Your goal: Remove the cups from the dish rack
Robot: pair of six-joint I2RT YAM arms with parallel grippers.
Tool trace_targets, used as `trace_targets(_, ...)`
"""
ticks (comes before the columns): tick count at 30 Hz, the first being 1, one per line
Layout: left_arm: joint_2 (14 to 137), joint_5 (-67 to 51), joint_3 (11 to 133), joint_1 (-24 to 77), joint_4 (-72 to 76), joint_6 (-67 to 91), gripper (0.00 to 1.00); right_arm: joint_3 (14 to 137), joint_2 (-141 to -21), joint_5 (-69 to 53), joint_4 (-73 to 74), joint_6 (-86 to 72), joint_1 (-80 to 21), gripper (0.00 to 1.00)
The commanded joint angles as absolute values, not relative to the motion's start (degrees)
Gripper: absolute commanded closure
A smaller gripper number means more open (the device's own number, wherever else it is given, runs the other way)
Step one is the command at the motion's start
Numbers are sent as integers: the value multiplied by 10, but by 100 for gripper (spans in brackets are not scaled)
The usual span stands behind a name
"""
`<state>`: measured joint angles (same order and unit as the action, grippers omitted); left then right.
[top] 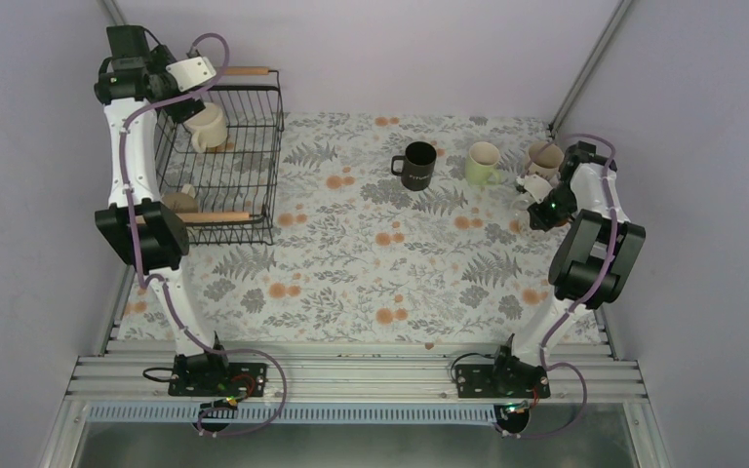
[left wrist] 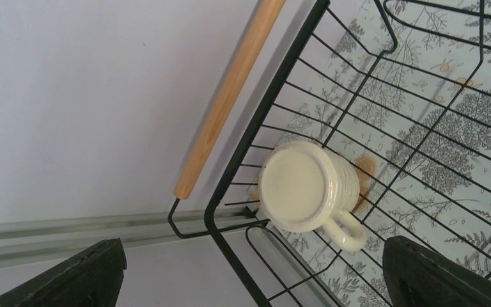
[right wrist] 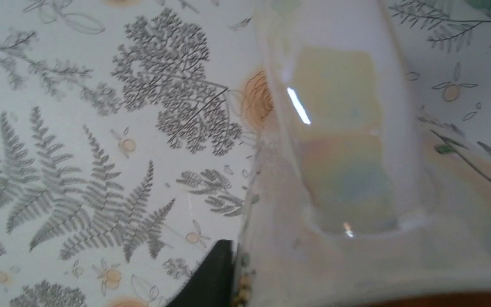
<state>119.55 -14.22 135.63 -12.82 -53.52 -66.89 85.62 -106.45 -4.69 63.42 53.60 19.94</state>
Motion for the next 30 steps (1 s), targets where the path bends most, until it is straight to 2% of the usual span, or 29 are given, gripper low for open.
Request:
trace_targets(1, 1214, -127, 1377, -138, -556, -688, 0, 844, -1064, -40, 585, 546, 204, 78)
trace_targets(2, 1217, -126, 1379, -139, -561, -691, 0, 846, -1061, -43, 585, 547, 204, 69)
trace_targets(5, 1227, -122, 1382, -141, -573, -703, 0, 853, -1046, -48, 582, 550, 203, 53)
trace_targets(9, 1236, -138, 1380, -143, -590, -722, 0, 870, -1024, -55, 587, 556, 203, 41)
trace_targets(14, 1258, -120, 1382, -137, -578, -702, 0, 930, -1002, -93, 642, 554, 201, 33)
trace_targets(21, 1358, -96, 1506, -130, -674, -595, 0, 1016, -969, -149, 668, 493, 182, 30)
trace_targets(30, 1376, -116, 1460, -132, -655, -395, 0, 1074, -957, -202, 668, 434, 139, 23)
